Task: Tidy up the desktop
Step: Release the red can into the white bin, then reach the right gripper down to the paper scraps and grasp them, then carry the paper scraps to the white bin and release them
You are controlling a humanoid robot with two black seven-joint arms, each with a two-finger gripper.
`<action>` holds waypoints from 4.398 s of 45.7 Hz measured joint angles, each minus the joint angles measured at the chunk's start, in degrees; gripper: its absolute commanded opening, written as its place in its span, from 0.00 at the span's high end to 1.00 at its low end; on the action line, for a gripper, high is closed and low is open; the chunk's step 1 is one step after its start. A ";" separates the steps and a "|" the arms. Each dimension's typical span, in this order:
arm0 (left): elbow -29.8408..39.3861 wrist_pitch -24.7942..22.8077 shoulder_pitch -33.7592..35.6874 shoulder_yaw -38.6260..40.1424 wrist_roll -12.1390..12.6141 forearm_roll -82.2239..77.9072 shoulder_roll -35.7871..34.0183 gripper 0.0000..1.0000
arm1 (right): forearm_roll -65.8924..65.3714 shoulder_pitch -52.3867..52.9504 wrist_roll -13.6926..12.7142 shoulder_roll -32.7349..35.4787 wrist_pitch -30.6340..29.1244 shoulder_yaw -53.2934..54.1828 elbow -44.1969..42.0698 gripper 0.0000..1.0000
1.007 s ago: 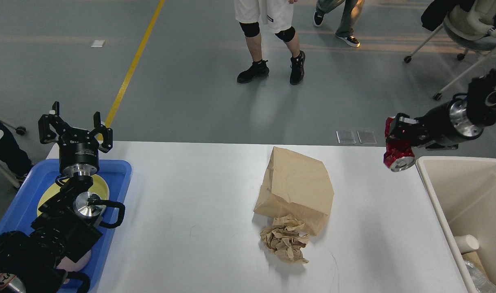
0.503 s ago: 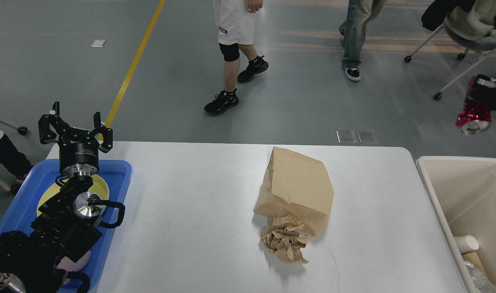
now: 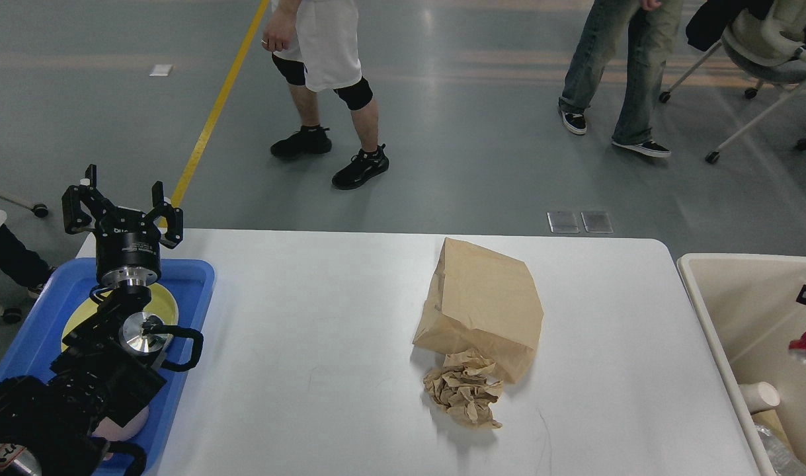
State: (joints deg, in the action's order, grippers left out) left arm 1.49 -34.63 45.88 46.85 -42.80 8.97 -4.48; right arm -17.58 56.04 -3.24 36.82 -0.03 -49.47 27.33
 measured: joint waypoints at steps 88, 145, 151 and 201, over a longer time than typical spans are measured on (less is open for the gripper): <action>-0.01 0.08 0.00 0.00 0.00 0.00 0.00 0.04 | 0.00 24.06 -0.36 -25.57 -26.69 10.14 38.00 0.00; 0.00 0.00 0.00 0.00 0.00 0.00 0.00 0.04 | 0.27 21.42 -0.52 -24.45 -24.93 16.32 40.66 1.00; 0.00 0.00 0.00 0.00 0.00 -0.01 0.00 0.04 | 0.19 27.47 -0.47 -18.16 -26.15 16.36 45.56 1.00; 0.00 0.00 0.00 0.00 0.00 -0.02 0.00 0.04 | 0.38 6.24 -0.49 8.37 -12.67 10.72 9.18 0.00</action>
State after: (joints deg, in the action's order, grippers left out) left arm 1.49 -34.63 45.88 46.85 -42.80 8.95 -4.48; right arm -17.20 62.28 -3.73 45.18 -12.70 -38.75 36.52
